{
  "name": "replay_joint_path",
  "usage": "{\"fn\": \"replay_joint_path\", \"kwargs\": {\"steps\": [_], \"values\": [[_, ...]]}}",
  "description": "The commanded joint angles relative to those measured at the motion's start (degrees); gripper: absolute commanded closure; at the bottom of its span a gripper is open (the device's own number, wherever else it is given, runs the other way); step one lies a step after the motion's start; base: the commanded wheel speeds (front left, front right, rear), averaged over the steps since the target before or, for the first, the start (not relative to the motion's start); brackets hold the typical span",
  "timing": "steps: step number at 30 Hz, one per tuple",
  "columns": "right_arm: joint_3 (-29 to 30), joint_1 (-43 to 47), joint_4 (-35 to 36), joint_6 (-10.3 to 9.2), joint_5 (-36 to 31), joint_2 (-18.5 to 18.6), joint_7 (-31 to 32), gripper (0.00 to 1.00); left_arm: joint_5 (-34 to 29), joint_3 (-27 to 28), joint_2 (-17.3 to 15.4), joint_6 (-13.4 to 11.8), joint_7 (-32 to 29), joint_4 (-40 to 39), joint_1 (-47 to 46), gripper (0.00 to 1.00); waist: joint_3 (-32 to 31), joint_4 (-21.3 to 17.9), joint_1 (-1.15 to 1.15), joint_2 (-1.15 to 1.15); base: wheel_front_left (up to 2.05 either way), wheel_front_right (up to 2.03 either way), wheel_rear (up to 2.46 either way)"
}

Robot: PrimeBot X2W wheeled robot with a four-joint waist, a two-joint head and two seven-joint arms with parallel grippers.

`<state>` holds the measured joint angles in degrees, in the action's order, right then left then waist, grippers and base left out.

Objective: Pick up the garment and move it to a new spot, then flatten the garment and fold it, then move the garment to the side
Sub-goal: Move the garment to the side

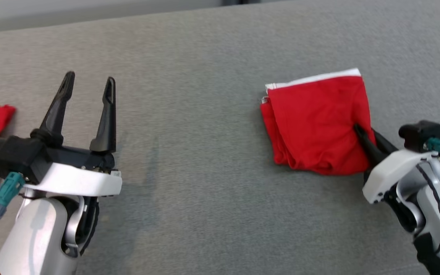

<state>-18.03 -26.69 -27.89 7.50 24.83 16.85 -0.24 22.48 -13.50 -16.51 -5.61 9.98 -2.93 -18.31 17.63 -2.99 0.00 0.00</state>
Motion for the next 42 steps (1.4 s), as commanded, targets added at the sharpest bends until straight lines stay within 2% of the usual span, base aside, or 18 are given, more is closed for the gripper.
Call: {"fn": "replay_joint_path", "kwargs": {"steps": [1, 5, 10, 16, 20, 24, 25, 26, 27, 29, 30, 37, 42], "values": [[-1.1, -2.7, -1.0, -0.02, 0.4, 0.9, -0.8, 1.0, -0.7, 0.2, -0.7, -0.2, -0.6, -0.8, -1.5, 0.0, 4.2, -4.9, 0.0, 0.0, 0.0, 0.0, 0.0], [-4.2, -8.5, -3.8, -0.02, 1.9, 3.1, -2.7, 1.0, -1.3, -0.1, -1.8, 0.0, -2.2, -2.9, -3.8, 0.0, 7.2, -7.7, 0.0, 0.0, 0.0, 0.0, 0.0], [-7.2, -14.3, -7.4, -0.02, 2.7, 8.5, -4.4, 1.0, -2.0, -1.0, -2.6, 0.6, -4.1, -5.2, -6.0, 0.0, 10.7, -10.3, 0.0, 0.0, 0.0, 0.0, 0.0], [-8.1, -20.3, -11.8, -0.02, 2.5, 14.6, -6.3, 1.0, -3.0, -1.8, -3.8, 0.9, -6.0, -7.6, -8.2, 0.0, 14.3, -12.2, 0.0, 0.0, 0.0, 0.0, 0.0], [-8.8, -24.4, -14.8, -0.02, 1.0, 17.0, -7.8, 1.0, -3.5, -2.1, -4.4, 1.1, -6.9, -8.8, -9.6, 0.0, 16.3, -12.5, 0.0, 0.0, 0.0, 0.0, 0.0], [-9.1, -27.2, -18.3, -0.02, -0.6, 17.1, -10.1, 1.0, -4.0, -2.7, -4.8, 1.5, -7.3, -9.2, -10.7, 0.0, 17.6, -12.3, 0.0, 0.0, 0.0, 0.0, 0.0], [-8.9, -28.0, -19.4, -0.02, -1.0, 17.3, -10.5, 0.88, -4.2, -2.8, -4.7, 1.5, -7.3, -9.3, -10.7, 0.0, 17.8, -12.1, 0.0, 0.0, 0.0, 0.0, 0.0], [-8.6, -28.7, -20.6, -0.02, -1.6, 17.4, -10.9, 0.69, -4.2, -3.0, -4.7, 1.5, -7.3, -9.3, -10.8, 0.0, 18.0, -12.0, 0.0, 0.0, 0.0, 0.0, 0.0], [-8.6, -28.7, -20.6, -0.02, -1.6, 17.4, -10.9, 0.69, -4.2, -3.0, -4.7, 1.5, -7.3, -9.3, -10.8, 0.0, 18.0, -12.0, 0.0, 0.0, 0.0, 0.0, 0.0], [-7.5, -29.5, -22.9, -0.02, -2.1, 17.2, -12.0, 0.51, -4.1, -3.1, -4.7, 1.4, -7.2, -9.3, -11.0, 0.0, 18.1, -11.7, 0.0, 0.0, 0.0, 0.0, 0.0], [-6.9, -30.0, -24.3, -0.02, -2.7, 17.1, -12.4, 0.0, -4.1, -3.1, -4.7, 1.3, -7.1, -9.3, -11.1, 0.0, 18.2, -11.5, 0.0, 0.0, 0.0, 0.0, 0.0], [-2.7, -31.0, -30.6, -0.02, -3.8, 14.8, -14.6, 0.0, -3.5, -3.0, -4.5, 1.0, -6.3, -8.2, -10.3, 0.0, 17.0, -10.9, 0.0, 0.0, 0.0, 0.0, 0.0], [1.6, -29.0, -27.8, -0.02, -4.1, 12.0, -15.1, 0.0, -2.6, -2.6, -3.8, 0.1, -4.8, -6.3, -8.1, 0.0, 13.5, -10.8, 0.0, 0.0, 0.0, 0.0, 0.0]]}}
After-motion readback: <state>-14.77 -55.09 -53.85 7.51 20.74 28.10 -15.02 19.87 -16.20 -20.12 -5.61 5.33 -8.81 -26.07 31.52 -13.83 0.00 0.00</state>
